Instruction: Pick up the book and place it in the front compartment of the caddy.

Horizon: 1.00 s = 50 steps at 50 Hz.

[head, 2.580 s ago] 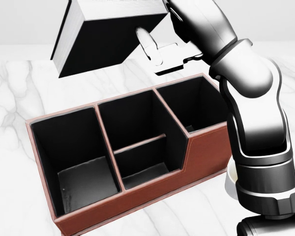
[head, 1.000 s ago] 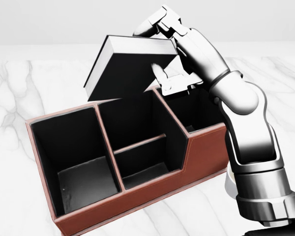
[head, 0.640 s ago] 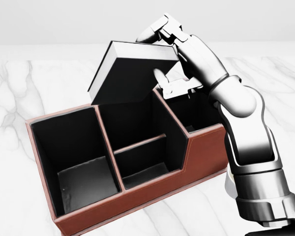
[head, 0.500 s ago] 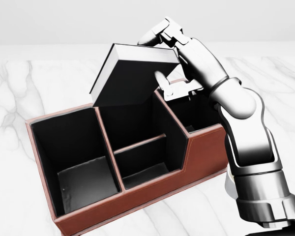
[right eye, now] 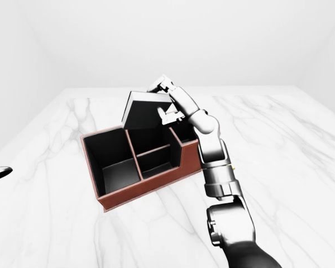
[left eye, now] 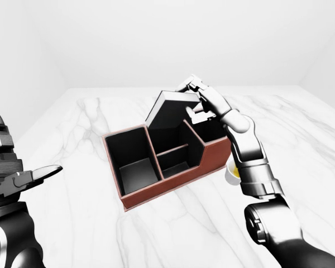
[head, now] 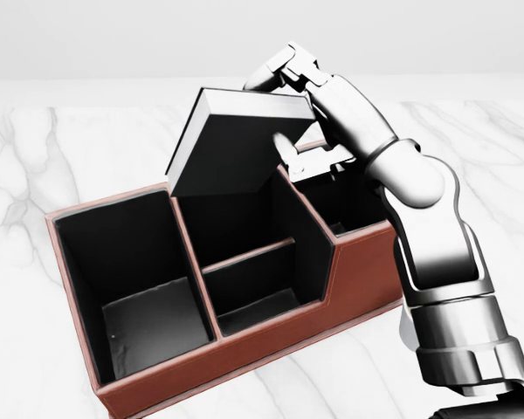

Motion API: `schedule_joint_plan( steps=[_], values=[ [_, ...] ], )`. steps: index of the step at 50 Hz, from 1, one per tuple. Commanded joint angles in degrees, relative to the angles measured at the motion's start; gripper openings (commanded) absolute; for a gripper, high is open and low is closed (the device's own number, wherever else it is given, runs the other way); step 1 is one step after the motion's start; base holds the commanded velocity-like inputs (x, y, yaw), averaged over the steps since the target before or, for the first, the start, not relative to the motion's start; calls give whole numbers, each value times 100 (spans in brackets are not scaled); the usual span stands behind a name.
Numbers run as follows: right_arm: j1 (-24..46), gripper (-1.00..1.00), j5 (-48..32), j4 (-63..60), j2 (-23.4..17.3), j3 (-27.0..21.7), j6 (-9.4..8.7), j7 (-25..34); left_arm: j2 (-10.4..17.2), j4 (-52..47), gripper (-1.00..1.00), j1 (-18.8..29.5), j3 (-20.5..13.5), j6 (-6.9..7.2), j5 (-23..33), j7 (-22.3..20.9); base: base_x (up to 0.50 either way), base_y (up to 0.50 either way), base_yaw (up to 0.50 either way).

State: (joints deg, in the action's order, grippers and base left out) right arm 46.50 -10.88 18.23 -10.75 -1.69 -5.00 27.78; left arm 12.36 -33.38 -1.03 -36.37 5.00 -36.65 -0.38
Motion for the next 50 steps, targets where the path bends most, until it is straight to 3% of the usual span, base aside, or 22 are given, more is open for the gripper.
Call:
schedule_joint_plan(
  steps=[1, 50],
  values=[
    [208, -100, 233, 233, 50, -71, 0, -111, -15, 11, 100, -13, 20, 0, 20, -27, 0, 0, 0],
    [914, -100, -44, 2209, -15, -114, 0, -288, -10, 52, 100, 11, 43, 0, 50, -18, 0, 0, 0]
  ],
)
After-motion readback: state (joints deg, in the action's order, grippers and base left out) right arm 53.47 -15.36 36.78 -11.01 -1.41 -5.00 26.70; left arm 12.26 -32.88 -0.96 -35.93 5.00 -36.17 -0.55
